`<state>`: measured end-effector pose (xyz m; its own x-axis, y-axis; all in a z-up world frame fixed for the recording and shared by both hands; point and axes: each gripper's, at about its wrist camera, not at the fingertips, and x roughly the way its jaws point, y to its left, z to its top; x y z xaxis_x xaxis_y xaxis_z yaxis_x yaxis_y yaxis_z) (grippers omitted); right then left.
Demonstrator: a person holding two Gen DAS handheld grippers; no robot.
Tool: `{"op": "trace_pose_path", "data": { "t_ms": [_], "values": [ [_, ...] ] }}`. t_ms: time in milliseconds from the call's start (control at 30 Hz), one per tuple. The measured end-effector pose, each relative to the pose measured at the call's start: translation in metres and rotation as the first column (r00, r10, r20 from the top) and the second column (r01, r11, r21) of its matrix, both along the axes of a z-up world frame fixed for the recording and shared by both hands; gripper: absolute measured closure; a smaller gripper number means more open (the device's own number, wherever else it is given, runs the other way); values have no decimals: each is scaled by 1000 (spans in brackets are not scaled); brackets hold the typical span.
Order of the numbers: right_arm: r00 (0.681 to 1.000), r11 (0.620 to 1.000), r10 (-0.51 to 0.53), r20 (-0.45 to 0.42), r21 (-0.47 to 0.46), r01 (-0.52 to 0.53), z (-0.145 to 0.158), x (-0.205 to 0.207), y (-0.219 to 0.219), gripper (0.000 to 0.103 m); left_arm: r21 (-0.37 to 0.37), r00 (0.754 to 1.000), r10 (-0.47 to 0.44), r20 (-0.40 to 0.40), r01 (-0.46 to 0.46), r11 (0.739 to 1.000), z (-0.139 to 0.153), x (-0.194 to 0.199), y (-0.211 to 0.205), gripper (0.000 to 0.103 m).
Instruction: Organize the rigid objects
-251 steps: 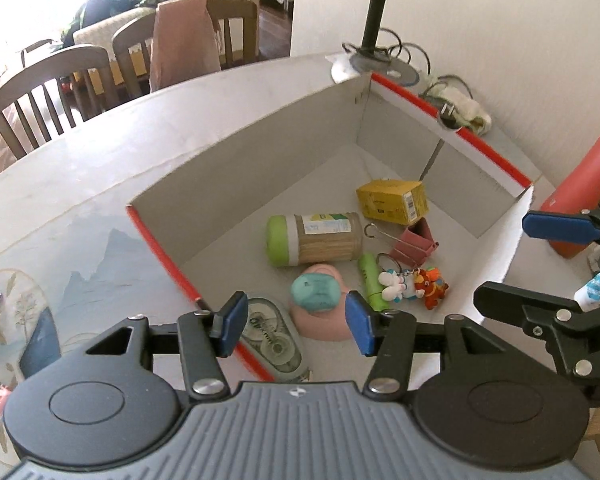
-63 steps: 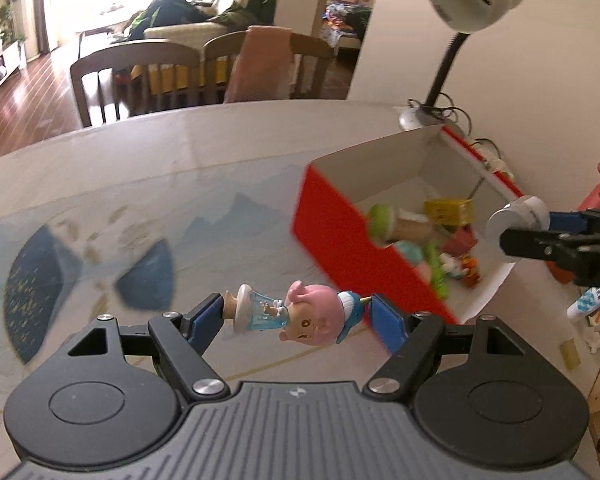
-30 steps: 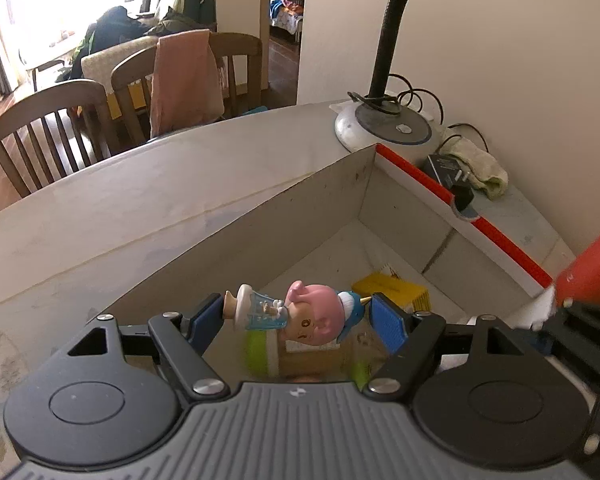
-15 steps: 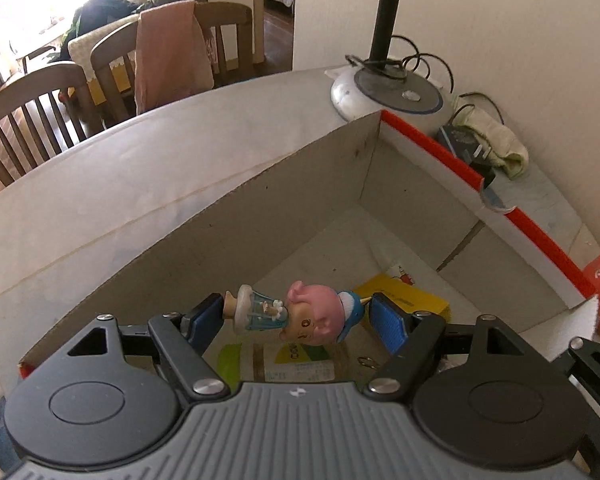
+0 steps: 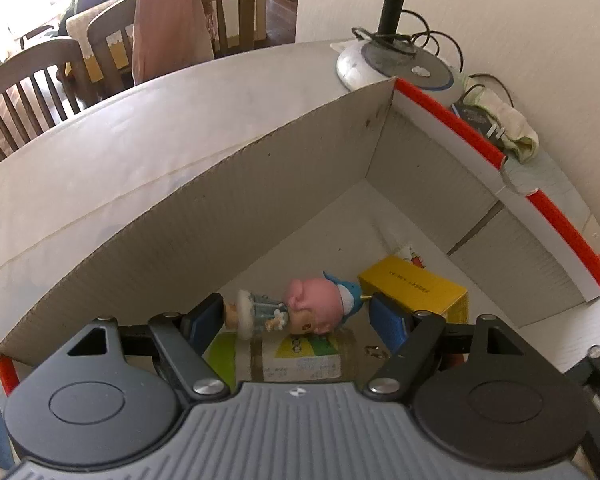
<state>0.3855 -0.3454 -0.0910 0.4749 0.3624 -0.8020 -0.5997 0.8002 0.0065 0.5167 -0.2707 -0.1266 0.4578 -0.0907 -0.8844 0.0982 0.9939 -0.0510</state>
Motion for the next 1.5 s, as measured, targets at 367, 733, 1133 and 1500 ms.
{"op": "trace_pose_path", "data": {
  "t_ms": [367,733,1133,1500],
  "values": [
    [999,997,-53,-6,54,53,15,-5,-15,23,-36,1000,16,20,-15,999,8,-14,8,24],
    [992,985,-126,18,122,123,34,-8,-27,17,-92,996,18,88,-10,996,37,-52,30,24],
    [984,969,-167,59,195,153,61,-40,-35,10,-150,986,4,164,21,989,72,-108,55,24],
    [963,926,-255,92,309,216,83,-70,-52,4,-148,968,-36,247,74,986,101,-165,73,24]
  ]
}}
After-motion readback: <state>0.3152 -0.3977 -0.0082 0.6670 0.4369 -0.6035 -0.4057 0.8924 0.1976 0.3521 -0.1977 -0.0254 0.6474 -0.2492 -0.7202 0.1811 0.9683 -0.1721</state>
